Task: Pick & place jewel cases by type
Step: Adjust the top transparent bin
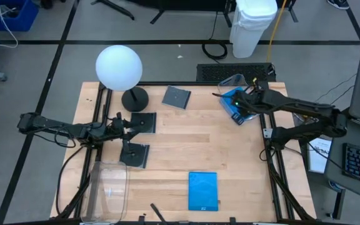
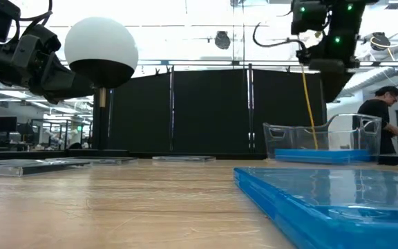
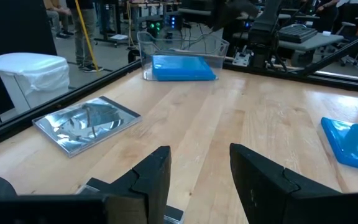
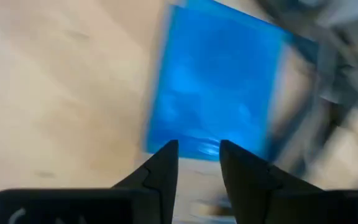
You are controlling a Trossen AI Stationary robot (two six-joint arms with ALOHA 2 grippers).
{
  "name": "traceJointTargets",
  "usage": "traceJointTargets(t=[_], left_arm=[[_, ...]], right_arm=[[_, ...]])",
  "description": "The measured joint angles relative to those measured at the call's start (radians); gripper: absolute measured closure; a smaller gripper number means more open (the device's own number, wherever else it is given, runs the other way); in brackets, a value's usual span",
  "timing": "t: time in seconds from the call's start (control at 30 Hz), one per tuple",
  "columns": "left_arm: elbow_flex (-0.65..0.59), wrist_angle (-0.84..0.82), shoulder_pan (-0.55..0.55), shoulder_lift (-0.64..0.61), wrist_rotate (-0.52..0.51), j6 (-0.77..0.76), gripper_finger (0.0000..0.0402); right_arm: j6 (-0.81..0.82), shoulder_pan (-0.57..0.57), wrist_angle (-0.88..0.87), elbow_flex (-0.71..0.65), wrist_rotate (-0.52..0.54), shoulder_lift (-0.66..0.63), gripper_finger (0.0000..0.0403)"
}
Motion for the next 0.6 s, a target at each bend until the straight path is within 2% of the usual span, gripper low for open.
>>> traceJointTargets(t=[0.17, 0.23, 0.3, 0.37, 0.43, 0.5, 0.6], left_arm=[[0.000, 0.000, 0.000, 0.000, 0.000, 0.000, 0.0231], [0.000, 0.000, 0.000, 0.000, 0.000, 0.000, 0.0231], [0.000, 0.000, 0.000, 0.000, 0.000, 0.000, 0.0231], [0.000, 0.000, 0.000, 0.000, 0.000, 0.000, 0.0231], [0.000, 0.000, 0.000, 0.000, 0.000, 0.000, 0.0231], [0.000, 0.000, 0.000, 0.000, 0.000, 0.000, 0.0231], [0.000, 0.000, 0.000, 0.000, 0.000, 0.000, 0.0231]], right_arm=[[-0.079, 0.074, 0.229, 0.000, -0.257, -0.007, 0.0296], [-0.097, 0.114, 0.270, 0.000, -0.288, -0.006, 0.0299], [-0.099, 0.140, 0.244, 0.000, -0.196, -0.006, 0.0305], [-0.082, 0.140, 0.165, 0.000, -0.031, -0.006, 0.0313], [-0.046, 0.120, 0.054, 0.000, 0.087, -0.006, 0.0321], [0.001, 0.090, -0.042, -0.001, 0.095, -0.002, 0.0329], [0.055, 0.048, -0.158, -0.001, 0.043, 0.014, 0.0336]])
